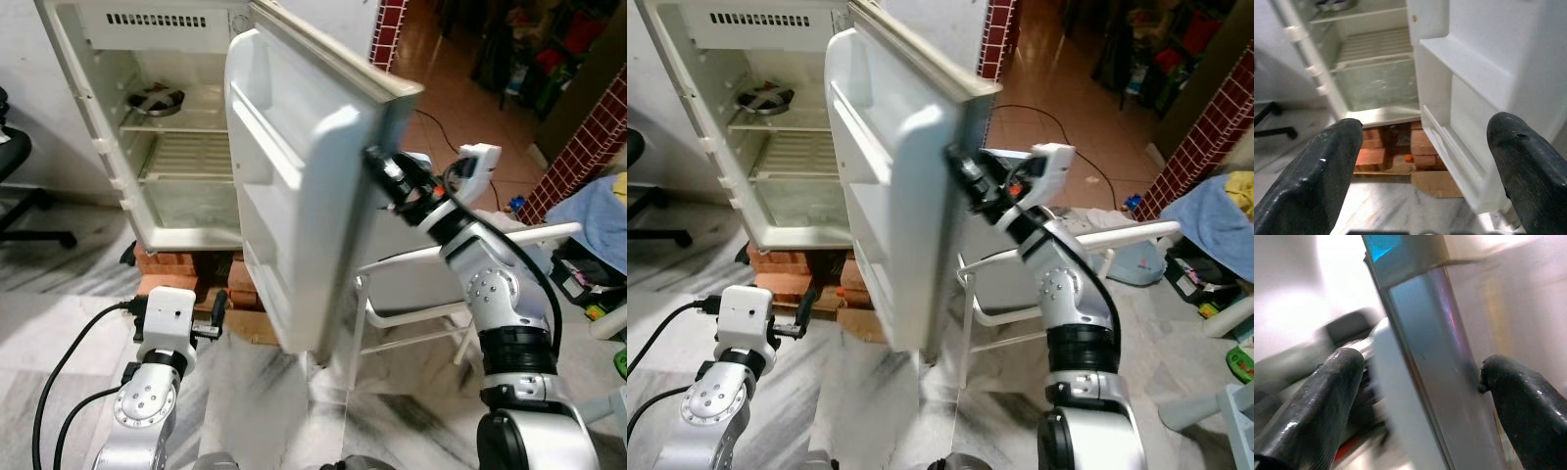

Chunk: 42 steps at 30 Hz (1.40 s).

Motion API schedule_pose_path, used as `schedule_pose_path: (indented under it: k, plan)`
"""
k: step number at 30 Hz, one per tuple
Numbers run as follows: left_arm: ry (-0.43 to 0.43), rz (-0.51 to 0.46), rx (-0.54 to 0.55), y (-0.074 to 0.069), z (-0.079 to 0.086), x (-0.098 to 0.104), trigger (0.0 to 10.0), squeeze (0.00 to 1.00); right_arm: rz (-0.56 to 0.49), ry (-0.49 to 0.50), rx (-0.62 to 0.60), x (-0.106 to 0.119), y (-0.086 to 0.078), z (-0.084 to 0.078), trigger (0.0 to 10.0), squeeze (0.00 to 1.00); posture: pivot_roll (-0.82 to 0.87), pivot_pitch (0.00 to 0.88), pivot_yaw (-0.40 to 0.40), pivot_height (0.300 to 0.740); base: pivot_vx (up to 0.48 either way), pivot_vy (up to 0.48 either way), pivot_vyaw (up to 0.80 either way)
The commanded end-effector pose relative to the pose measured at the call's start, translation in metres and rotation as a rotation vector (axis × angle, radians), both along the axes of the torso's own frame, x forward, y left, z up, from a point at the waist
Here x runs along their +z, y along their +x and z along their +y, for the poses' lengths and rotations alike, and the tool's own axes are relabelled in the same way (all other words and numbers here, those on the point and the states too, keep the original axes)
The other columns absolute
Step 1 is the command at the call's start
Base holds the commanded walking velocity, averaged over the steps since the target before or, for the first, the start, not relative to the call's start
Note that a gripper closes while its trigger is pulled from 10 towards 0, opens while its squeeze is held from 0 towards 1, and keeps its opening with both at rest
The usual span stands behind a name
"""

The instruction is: Restocking fridge

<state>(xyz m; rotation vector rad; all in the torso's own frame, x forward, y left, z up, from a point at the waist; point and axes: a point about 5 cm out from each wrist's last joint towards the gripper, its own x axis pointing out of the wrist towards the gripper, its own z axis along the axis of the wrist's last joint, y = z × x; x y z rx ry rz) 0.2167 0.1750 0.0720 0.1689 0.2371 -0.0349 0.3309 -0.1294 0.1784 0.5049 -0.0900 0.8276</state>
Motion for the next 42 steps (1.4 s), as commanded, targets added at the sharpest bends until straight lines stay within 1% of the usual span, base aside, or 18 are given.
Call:
schedule_pose_path:
  k: [1,3,4,6,8,10,13,14,16,17,21,23,25,28,29,32,35,42]
  plan:
    - [0.001,0.002,0.003,0.000,0.003,-0.001,10.0,0.00,0.047,-0.041,0.036,-0.017,-0.013,-0.005,10.0,0.00,0.17,0.000,-0.091,0.740,0.000,0.000,0.00]
    - [-0.001,0.001,0.000,0.001,0.003,0.000,10.0,0.00,0.095,-0.112,-0.025,-0.039,-0.021,-0.012,10.0,0.00,0.16,0.000,-0.086,0.740,0.000,0.000,0.00]
    - [-0.001,0.001,0.000,0.001,0.003,0.000,10.0,0.00,0.095,-0.112,-0.025,-0.039,-0.021,-0.012,10.0,0.00,0.16,0.000,-0.086,0.740,0.000,0.000,0.00]
    - [-0.008,-0.008,-0.003,0.004,0.003,0.002,10.0,0.00,0.142,-0.287,-0.230,-0.072,-0.037,-0.026,10.0,0.00,0.15,0.000,-0.078,0.740,0.000,0.000,0.00]
    - [-0.008,-0.007,-0.003,0.004,0.003,0.002,10.0,0.00,0.145,-0.304,-0.254,-0.074,-0.039,-0.027,10.0,0.00,0.15,0.000,-0.078,0.740,0.000,0.000,0.00]
    - [-0.011,0.001,0.015,0.005,0.006,0.000,10.0,0.00,0.197,-0.370,-0.425,-0.092,-0.052,-0.034,10.0,0.00,0.15,0.000,-0.068,0.740,0.000,0.000,0.00]
    - [-0.034,0.008,0.041,0.005,0.010,-0.002,10.0,0.00,0.228,-0.386,-0.500,-0.099,-0.061,-0.033,10.0,0.00,0.14,0.000,-0.064,0.740,0.000,0.383,0.00]
    - [-0.044,0.010,0.053,0.004,0.012,-0.003,10.0,0.00,0.208,-0.482,-0.527,-0.101,-0.063,-0.029,10.0,0.00,0.14,0.000,-0.064,0.740,0.000,0.480,0.00]
    - [-0.045,0.009,0.055,0.004,0.012,-0.003,10.0,0.00,0.200,-0.508,-0.532,-0.102,-0.063,-0.029,10.0,0.00,0.14,0.000,-0.064,0.740,0.000,0.480,0.00]
    - [-0.063,0.013,0.053,0.005,0.013,-0.003,10.0,0.00,0.115,-0.535,-0.518,-0.094,-0.064,-0.022,10.0,0.00,0.13,0.000,-0.063,0.740,0.000,0.480,0.00]
    - [-0.070,0.010,0.053,0.005,0.014,-0.002,10.0,0.00,0.099,-0.546,-0.560,-0.091,-0.063,-0.023,10.0,0.00,0.13,0.000,-0.062,0.740,0.000,0.480,0.00]
    - [-0.059,-0.013,-0.002,0.008,0.009,0.003,10.0,0.00,0.176,-0.510,-0.658,-0.092,-0.056,-0.035,10.0,0.00,0.13,0.007,-0.065,0.740,0.000,0.480,0.00]
    - [-0.060,-0.015,-0.006,0.009,0.009,0.004,10.0,0.00,0.181,-0.511,-0.671,-0.092,-0.055,-0.035,10.0,0.00,0.13,0.007,-0.065,0.740,0.000,0.480,0.00]
    - [-0.066,-0.019,0.000,0.011,0.009,0.005,10.0,0.00,0.150,-0.571,-0.691,-0.090,-0.052,-0.035,10.0,0.00,0.12,0.008,-0.066,0.740,0.000,0.480,0.00]
    - [-0.070,-0.027,0.001,0.011,0.009,0.006,10.0,0.00,0.181,-0.523,-0.675,-0.090,-0.053,-0.032,10.0,0.00,0.12,0.010,-0.067,0.740,0.000,0.480,0.00]
    - [-0.031,-0.050,-0.001,0.011,0.012,0.007,10.0,0.00,0.170,-0.524,-0.730,-0.087,-0.051,-0.033,10.0,0.00,0.12,0.012,-0.068,0.740,0.000,0.480,0.00]
    - [-0.047,-0.050,0.012,0.011,0.015,0.005,10.0,0.00,0.192,-0.503,-0.717,-0.087,-0.052,-0.035,10.0,0.00,0.12,0.008,-0.064,0.740,0.000,0.480,0.00]
    - [-0.071,-0.071,-0.019,0.012,0.011,0.008,10.0,0.00,0.199,-0.465,-0.812,-0.092,-0.058,-0.050,10.0,0.00,0.11,0.000,-0.028,0.740,0.000,0.480,0.00]
